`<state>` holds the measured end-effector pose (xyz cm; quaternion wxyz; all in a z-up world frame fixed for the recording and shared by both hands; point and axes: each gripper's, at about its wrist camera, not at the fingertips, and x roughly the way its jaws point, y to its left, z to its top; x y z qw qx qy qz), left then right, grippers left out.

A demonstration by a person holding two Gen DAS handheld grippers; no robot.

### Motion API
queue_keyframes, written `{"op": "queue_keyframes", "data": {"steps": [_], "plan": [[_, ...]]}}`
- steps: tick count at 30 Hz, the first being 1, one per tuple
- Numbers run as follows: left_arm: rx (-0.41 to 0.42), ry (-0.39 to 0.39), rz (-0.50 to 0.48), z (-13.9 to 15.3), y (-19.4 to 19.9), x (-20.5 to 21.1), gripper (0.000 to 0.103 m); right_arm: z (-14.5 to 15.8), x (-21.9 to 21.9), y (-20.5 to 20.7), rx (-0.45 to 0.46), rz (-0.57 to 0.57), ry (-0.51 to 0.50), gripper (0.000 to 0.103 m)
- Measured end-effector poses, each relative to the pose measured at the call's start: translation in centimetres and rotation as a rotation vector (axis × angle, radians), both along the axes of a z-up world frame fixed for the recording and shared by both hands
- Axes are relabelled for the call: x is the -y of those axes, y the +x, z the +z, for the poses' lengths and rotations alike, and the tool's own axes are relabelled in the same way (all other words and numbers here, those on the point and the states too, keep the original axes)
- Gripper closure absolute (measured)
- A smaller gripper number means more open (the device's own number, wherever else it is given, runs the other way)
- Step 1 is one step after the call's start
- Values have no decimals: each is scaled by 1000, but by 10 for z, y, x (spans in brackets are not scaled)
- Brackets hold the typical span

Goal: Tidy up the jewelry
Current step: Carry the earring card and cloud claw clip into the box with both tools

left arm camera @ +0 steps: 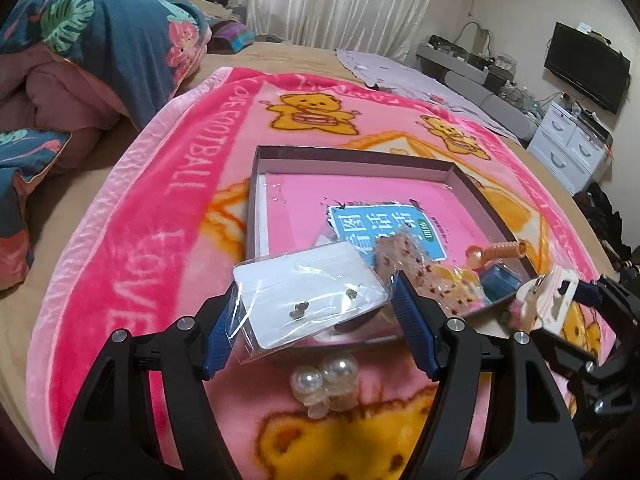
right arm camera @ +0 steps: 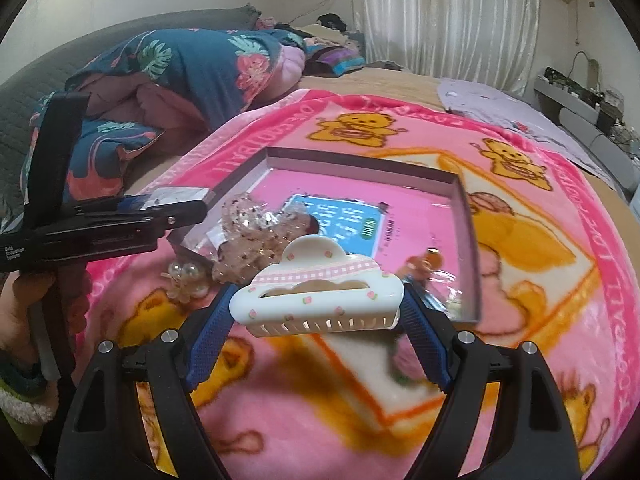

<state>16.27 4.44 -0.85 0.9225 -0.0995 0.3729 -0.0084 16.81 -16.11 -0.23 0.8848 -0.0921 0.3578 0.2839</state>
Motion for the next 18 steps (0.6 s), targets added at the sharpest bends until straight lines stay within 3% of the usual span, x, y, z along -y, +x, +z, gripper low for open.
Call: {"op": "queue_keyframes", "data": {"steps": [18], "plan": [[-40, 9, -8, -8, 41, 2, 40, -21, 2, 57, -21, -85, -40, 23]]}}
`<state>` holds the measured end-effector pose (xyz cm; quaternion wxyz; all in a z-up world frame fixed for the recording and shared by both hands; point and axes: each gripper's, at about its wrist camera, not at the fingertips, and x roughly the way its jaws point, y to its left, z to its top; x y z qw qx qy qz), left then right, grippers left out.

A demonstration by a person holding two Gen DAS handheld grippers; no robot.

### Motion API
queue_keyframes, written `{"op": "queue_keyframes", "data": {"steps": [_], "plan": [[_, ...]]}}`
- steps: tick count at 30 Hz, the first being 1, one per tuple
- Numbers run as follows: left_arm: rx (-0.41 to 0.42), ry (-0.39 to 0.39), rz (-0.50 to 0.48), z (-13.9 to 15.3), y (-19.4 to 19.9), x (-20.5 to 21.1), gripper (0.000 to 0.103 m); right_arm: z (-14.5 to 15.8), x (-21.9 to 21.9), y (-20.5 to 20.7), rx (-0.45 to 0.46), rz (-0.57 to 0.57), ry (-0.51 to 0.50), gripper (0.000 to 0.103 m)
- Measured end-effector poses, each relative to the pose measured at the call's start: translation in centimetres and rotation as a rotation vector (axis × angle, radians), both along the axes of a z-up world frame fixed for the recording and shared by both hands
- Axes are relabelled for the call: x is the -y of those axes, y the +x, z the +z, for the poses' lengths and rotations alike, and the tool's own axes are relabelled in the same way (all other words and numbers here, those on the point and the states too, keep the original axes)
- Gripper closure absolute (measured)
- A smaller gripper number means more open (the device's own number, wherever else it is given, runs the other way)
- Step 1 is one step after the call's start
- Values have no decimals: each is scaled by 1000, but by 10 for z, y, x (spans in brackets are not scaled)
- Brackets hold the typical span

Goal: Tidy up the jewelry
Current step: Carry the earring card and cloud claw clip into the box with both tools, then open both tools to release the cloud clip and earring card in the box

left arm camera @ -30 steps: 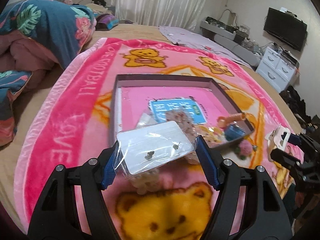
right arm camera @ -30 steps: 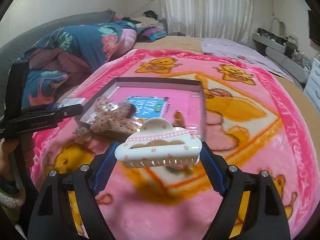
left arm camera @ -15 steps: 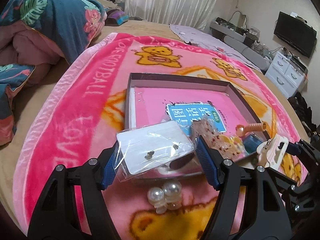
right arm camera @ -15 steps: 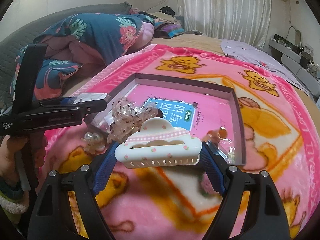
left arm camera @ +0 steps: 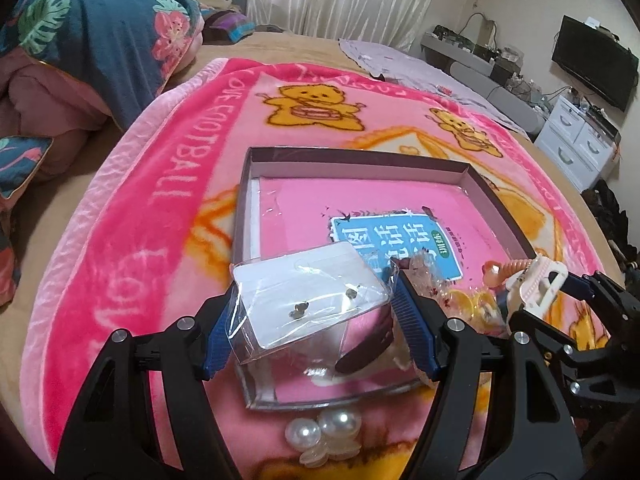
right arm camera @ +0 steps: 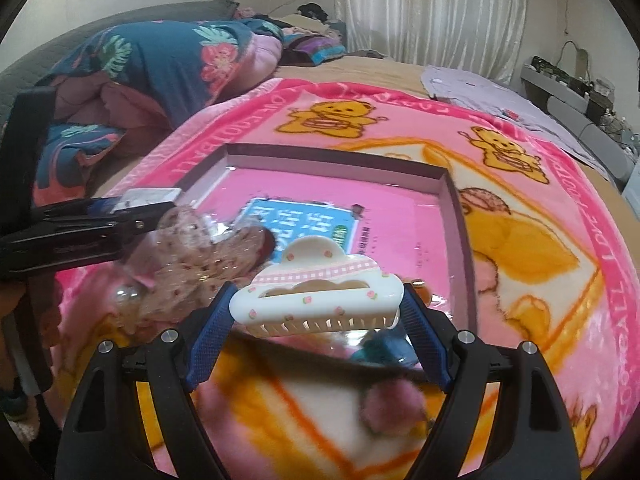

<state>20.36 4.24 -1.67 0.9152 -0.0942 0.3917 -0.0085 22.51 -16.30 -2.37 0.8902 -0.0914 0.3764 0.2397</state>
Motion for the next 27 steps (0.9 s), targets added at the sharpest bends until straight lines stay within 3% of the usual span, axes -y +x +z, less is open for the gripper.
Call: {"op": "queue_keyframes", "data": {"steps": [19, 27], "plan": [[-24, -16, -28, -15, 21, 4, 40, -16, 1, 29, -35, -52, 2, 23], [-22, -18, -34, -15, 20, 6, 40, 2, 11, 11, 6, -58, 29, 13]]}}
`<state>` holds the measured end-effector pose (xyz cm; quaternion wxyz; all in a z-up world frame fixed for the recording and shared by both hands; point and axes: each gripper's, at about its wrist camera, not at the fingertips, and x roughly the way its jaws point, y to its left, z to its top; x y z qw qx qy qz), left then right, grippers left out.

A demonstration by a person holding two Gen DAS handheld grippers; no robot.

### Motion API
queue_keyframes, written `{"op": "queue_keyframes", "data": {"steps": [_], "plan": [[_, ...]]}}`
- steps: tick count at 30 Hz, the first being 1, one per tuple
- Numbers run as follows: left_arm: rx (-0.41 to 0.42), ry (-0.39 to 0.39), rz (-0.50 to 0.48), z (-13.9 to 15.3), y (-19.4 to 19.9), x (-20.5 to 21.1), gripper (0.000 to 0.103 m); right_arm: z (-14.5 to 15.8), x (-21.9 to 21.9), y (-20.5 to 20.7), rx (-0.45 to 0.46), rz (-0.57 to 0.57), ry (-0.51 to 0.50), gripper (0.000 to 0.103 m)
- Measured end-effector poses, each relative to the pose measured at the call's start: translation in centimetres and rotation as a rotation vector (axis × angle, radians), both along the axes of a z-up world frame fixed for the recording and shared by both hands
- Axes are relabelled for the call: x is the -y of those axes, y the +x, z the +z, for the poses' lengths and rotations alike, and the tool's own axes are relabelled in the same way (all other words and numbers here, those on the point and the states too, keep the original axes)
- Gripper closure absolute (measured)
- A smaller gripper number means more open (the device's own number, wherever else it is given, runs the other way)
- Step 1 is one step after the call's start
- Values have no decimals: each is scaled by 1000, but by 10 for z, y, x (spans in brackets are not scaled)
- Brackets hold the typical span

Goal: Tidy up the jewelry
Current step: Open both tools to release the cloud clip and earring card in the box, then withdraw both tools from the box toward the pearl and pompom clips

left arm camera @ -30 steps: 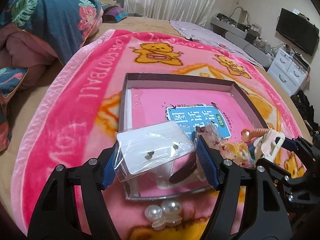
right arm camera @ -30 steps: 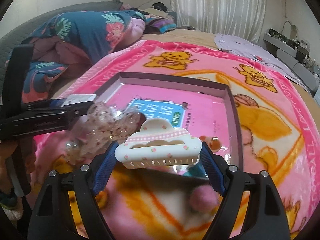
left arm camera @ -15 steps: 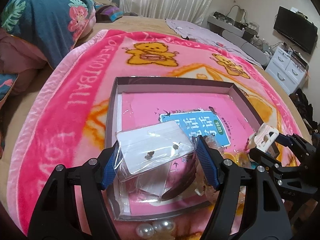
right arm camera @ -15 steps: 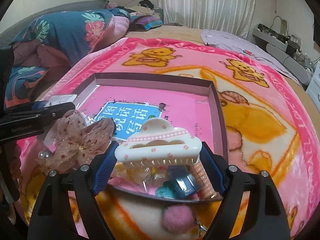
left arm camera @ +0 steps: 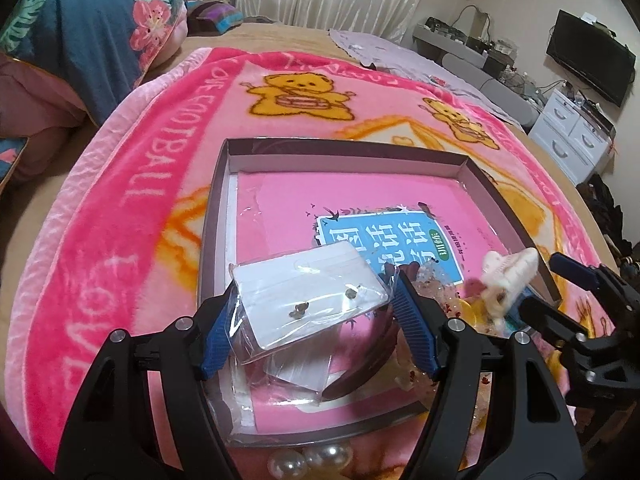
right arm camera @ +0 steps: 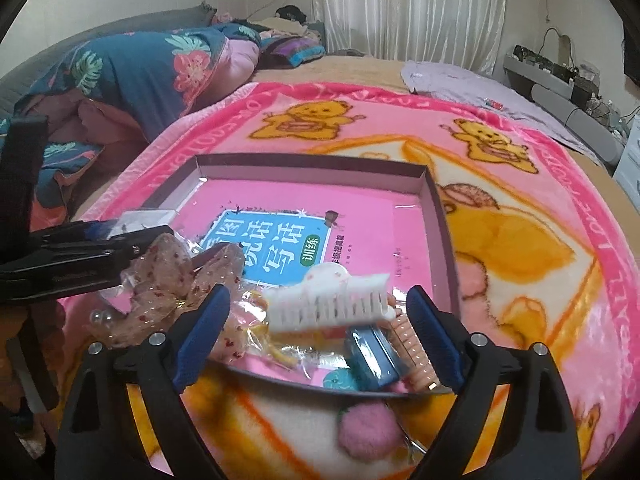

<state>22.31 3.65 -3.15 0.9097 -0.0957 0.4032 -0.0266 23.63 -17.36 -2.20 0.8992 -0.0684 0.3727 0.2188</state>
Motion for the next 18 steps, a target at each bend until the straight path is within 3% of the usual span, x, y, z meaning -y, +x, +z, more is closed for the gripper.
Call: {"op": "queue_keyframes", "data": {"steps": [8, 10, 18], "plan": [[15, -4, 5, 11, -5, 2, 29, 18, 20, -21, 26, -27, 32, 12], [26, -6, 9, 17, -8, 2, 22, 23, 25, -27, 33, -36, 42, 6], [93, -12, 12, 51, -31, 5, 10, 50, 46, -51, 81, -66, 95, 5]]}}
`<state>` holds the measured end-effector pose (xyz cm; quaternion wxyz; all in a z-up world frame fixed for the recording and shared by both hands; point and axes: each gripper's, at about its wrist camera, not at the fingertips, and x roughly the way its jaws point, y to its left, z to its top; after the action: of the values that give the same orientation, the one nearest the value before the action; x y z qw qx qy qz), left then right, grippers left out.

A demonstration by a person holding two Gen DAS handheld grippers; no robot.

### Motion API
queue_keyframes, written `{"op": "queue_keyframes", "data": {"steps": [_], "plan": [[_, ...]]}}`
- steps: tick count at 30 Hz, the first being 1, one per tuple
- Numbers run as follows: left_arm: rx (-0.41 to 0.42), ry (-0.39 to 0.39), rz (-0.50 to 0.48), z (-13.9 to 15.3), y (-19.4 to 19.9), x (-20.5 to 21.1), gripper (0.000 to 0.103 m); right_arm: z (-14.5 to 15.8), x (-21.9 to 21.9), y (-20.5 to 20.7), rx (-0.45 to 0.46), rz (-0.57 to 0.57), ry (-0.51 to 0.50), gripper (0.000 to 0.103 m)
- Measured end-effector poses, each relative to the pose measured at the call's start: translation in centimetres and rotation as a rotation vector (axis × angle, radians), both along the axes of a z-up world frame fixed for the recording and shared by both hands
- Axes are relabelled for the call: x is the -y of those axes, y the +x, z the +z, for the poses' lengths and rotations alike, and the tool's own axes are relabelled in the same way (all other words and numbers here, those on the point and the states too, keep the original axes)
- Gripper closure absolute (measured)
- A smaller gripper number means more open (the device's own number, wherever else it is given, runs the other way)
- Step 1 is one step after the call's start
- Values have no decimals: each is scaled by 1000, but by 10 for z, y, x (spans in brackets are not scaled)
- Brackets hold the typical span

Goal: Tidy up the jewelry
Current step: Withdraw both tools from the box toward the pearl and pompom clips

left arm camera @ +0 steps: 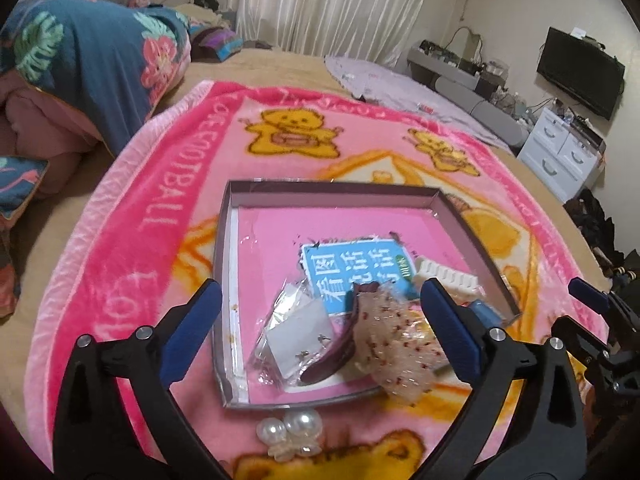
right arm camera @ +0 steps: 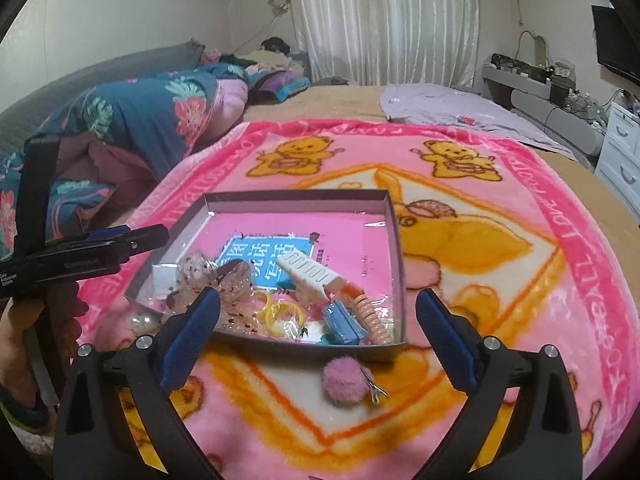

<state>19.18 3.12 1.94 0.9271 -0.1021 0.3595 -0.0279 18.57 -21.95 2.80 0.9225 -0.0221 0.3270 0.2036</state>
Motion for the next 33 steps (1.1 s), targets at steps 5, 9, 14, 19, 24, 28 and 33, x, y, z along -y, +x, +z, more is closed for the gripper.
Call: {"op": "queue_keyframes", "data": {"steps": [5, 9, 14, 19, 24, 28, 33], "plan": [[34, 7, 1, 20, -16, 2, 10, 16, 11, -14, 33, -7, 16, 5], [58, 6, 4, 30, -30, 1, 10, 26, 17, -24, 52, -11, 25, 5], [84, 19, 8, 42, -48, 3, 10, 34, 20, -37, 74, -6, 26, 5], [96, 40, 12, 47, -64, 6, 10, 36, 26, -49, 87, -5, 22, 5], [82, 66, 11, 43, -75, 8, 10, 33, 31, -55, 83, -4, 23, 5], [56, 76, 19, 34, -81, 8, 10, 27, 34, -59, 72, -1, 17, 5], [23, 88, 30, 22, -88, 7, 10, 17, 36, -61, 52, 3, 8, 5]]}}
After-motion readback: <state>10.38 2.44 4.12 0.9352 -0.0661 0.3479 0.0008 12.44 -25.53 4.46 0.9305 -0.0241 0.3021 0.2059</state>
